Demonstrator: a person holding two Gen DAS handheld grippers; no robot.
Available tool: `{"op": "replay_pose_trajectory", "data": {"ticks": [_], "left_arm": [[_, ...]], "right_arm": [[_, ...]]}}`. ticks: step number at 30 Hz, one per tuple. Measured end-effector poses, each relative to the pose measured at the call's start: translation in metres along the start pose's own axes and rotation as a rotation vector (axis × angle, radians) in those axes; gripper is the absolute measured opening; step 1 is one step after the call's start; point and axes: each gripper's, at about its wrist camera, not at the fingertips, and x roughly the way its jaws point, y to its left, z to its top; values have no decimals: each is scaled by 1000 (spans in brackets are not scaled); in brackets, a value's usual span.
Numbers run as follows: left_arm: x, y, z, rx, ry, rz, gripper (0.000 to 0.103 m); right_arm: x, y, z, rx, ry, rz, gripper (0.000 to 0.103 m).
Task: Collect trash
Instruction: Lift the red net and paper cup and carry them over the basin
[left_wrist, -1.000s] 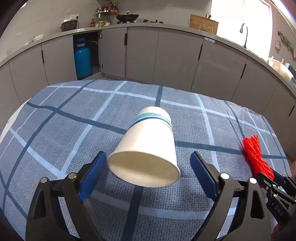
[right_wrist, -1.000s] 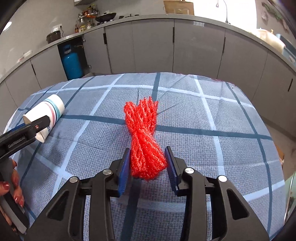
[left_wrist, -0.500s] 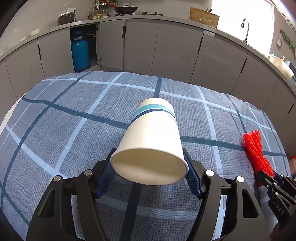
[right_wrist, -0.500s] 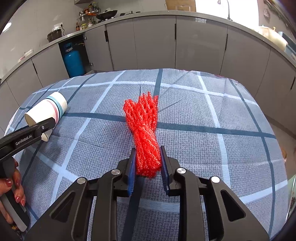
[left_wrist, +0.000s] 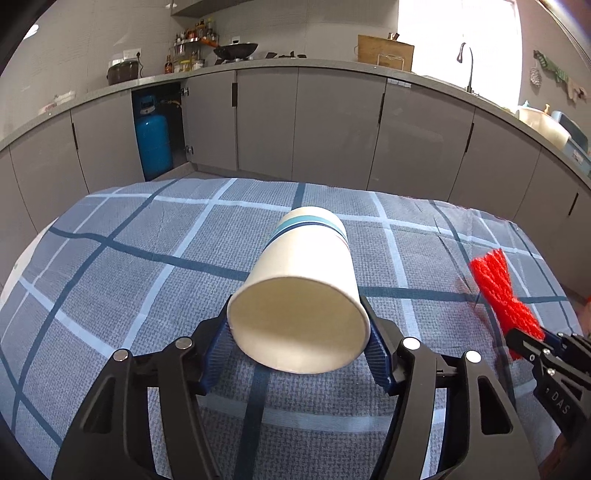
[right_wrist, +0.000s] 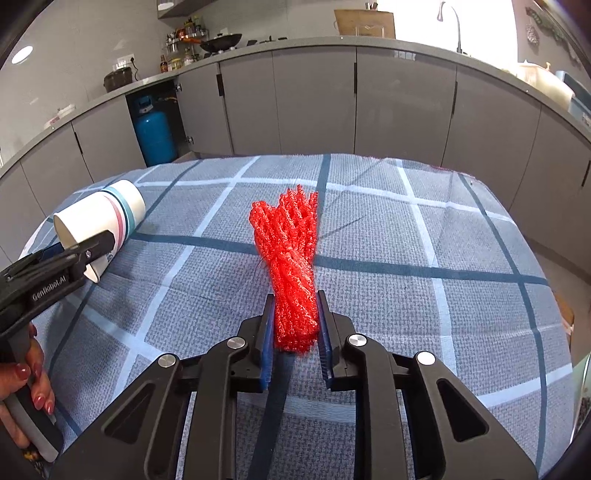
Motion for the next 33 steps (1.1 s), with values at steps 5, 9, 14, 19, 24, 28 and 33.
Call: {"op": "replay_pose_trajectory", "data": {"ticks": [5,9,14,19,24,28,33], "left_arm": [[-12,-8,-7,30,-20,11,62],[-24,-18,-15,59,-25,9,62],[-36,-29,-25,48,-31,-19,62],[-46,-46,-33,66,-42,-37,62],[-57,-68,-42,92,-52,-62,62],[-66,-87,-49,97,-58,-99,62],[-75,-112,-57,123,-63,-136,62]], "right_arm": [[-7,-3,1,10,-40,9,21],[-12,-4,0,5,-44,12,21],[-24,-6,-7,-12,-58,4,21],[-38,-15,-15,-6,-68,-5,21],[-56,-38,-27,30,-79,-22,21],[-69,-56,-34,53,-86,-35,21],[-90,-83,-42,89,-107,-62,21]]}}
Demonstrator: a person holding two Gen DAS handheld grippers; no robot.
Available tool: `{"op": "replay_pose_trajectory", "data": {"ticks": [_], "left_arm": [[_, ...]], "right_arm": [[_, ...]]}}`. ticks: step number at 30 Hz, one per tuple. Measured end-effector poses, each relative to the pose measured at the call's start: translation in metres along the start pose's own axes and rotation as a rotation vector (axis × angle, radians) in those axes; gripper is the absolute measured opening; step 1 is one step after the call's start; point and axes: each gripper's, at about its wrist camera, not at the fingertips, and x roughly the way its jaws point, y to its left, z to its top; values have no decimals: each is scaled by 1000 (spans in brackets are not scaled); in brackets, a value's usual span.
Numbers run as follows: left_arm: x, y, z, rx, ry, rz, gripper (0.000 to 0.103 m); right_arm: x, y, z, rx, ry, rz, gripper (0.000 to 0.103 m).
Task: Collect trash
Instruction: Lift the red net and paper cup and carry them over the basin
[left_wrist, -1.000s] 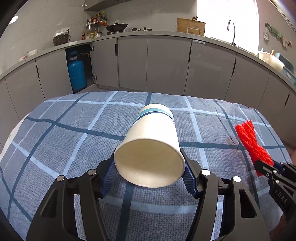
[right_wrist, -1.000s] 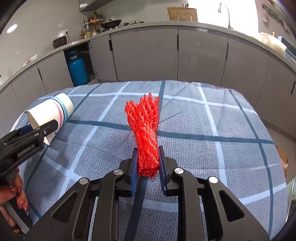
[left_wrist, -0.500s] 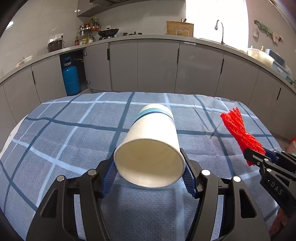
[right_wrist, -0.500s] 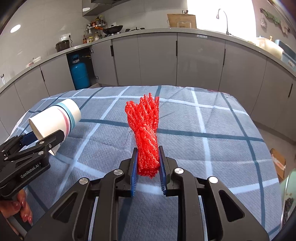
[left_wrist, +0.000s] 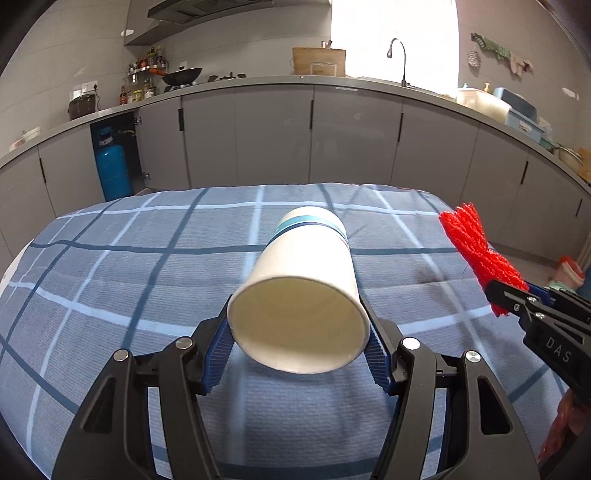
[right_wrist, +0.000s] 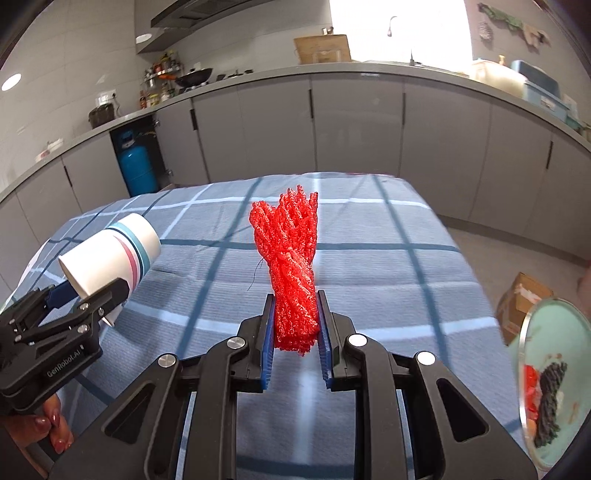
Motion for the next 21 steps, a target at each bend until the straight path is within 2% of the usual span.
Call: {"op": "replay_pose_trajectory", "data": {"ticks": [8,21], "left_arm": [[-10,-47,-5,38,-10,-67,62],[-31,-146,-10,133,-26,-209,62]], "right_arm": [[-29,-42,-9,40,-33,-65,22],[-80,-120,-31,124,-75,-179,22]]}}
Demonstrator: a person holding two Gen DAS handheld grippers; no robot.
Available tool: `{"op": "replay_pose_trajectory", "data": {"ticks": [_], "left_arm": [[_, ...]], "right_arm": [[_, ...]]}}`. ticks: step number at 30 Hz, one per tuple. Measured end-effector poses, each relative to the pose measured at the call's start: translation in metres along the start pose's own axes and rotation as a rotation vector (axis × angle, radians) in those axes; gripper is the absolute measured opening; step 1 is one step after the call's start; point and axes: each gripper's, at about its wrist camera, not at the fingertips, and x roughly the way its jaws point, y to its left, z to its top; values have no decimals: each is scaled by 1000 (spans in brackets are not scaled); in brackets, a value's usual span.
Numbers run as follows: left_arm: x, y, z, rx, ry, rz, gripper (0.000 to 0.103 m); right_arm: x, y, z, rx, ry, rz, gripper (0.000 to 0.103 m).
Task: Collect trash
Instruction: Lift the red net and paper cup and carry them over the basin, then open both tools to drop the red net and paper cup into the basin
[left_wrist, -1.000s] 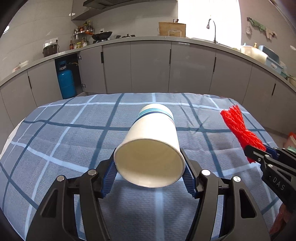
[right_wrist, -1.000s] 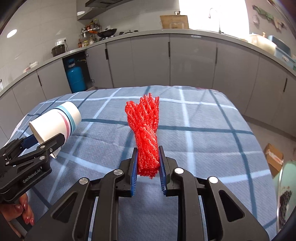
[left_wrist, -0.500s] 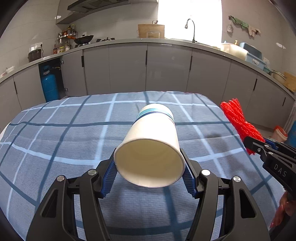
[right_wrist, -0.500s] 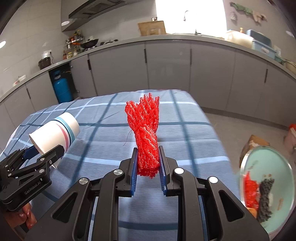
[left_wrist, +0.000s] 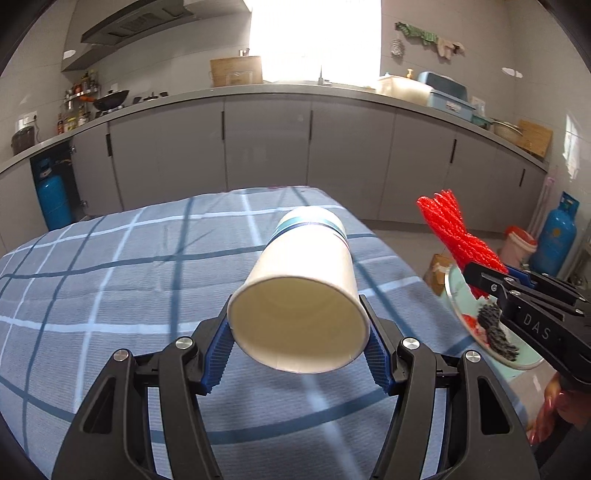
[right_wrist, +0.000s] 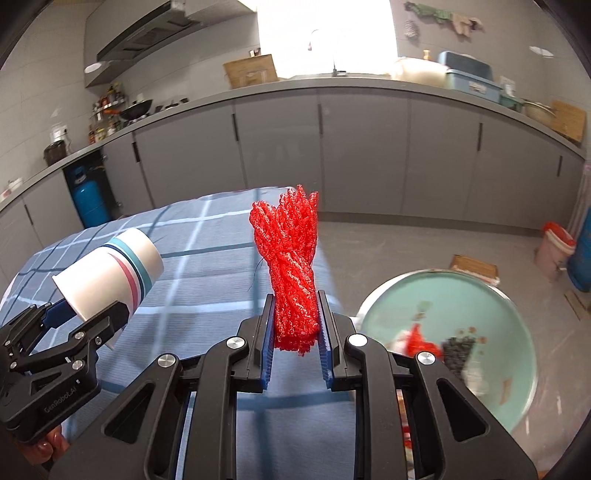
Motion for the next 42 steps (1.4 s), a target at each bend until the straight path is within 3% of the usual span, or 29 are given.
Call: {"op": "replay_pose_trajectory", "data": {"ticks": [13,22,30,36,38,42], "left_arm": [[16,-115,6,127,17,-134,62],[43,-164,4,189,71,-162,62],[65,-185,-3,235,139,-178,68],[66,-172,0,191,135,-160,82],[64,-164,1,165,125,-155,84],[61,-154,2,139,122,-134,88]], "right_arm": [[-17,-106,-20,135,-26,-206,22],[-5,-146,-46,248,22,-232,23],[-2,-150,-50,267,27,-243,24],[-1,-159,-52,296,30,-246,36],[-1,-159,-52,311,28,-240,46],[1,-158,-53,310,36,-238,47]]}}
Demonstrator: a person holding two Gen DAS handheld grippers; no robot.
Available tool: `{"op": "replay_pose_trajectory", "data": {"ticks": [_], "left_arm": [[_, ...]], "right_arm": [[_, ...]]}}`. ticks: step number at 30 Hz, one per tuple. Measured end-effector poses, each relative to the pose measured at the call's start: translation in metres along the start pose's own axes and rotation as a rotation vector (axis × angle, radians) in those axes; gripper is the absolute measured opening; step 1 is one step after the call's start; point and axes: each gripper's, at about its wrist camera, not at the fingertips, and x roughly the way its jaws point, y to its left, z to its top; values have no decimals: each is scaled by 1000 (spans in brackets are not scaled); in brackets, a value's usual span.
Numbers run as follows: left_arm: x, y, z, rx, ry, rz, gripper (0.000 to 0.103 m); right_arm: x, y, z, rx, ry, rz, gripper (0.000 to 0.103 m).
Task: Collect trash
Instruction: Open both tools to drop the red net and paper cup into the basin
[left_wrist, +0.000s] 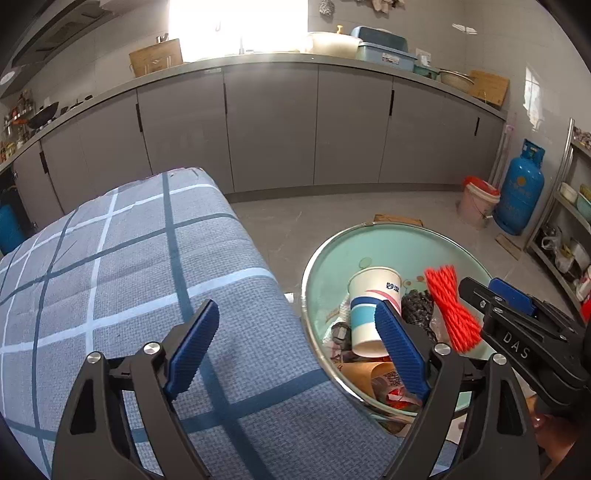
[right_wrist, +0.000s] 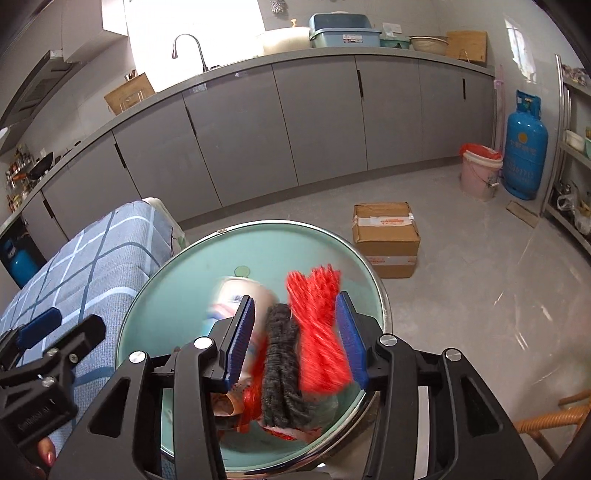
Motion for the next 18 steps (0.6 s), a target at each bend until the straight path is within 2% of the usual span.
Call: {"op": "replay_pose_trajectory", "data": {"ticks": [12,18], "left_arm": [[-14,19,-8,-31,-19,66,94],[-25,29,-12,-53,-24,74,95]], "right_arm": [[0,11,0,-39,-11,-16,52],[-5,18,-1,-66,-26,-10,56]]}}
